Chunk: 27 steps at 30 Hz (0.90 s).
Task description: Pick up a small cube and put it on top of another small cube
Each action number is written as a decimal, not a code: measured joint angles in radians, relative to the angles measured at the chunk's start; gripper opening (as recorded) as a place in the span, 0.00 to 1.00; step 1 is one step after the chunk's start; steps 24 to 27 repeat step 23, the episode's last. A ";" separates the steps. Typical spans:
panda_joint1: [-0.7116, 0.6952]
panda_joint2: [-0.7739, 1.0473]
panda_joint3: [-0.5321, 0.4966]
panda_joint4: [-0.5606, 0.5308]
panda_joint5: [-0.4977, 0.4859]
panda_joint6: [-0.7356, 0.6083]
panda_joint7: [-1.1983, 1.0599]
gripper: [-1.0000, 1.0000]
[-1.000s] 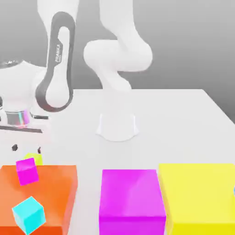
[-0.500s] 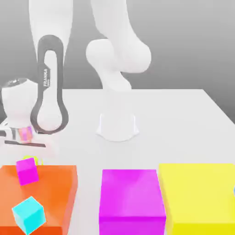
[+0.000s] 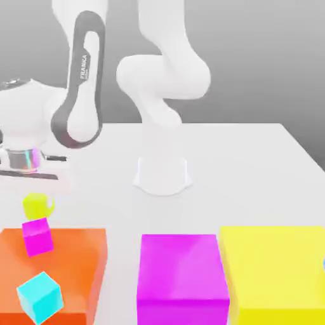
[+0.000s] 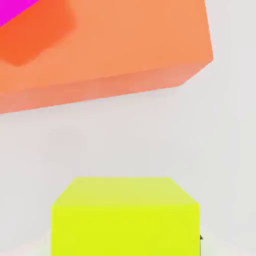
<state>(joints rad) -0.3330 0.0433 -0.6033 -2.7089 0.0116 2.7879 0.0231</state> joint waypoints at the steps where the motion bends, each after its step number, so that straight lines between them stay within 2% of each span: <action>1: 0.009 -0.001 0.002 0.033 -0.021 -0.025 0.030 0.00; 5: 0.113 0.022 0.045 0.173 -0.027 -0.144 0.191 0.00; 15: 0.337 0.108 0.182 0.521 0.048 -0.446 0.598 0.00; 19: 0.340 0.213 0.231 0.513 0.135 -0.356 0.585 0.00; 20: 0.336 0.234 0.237 0.508 0.149 -0.333 0.577 1.00; 27: 0.336 0.234 0.237 0.508 0.149 -0.333 0.577 1.00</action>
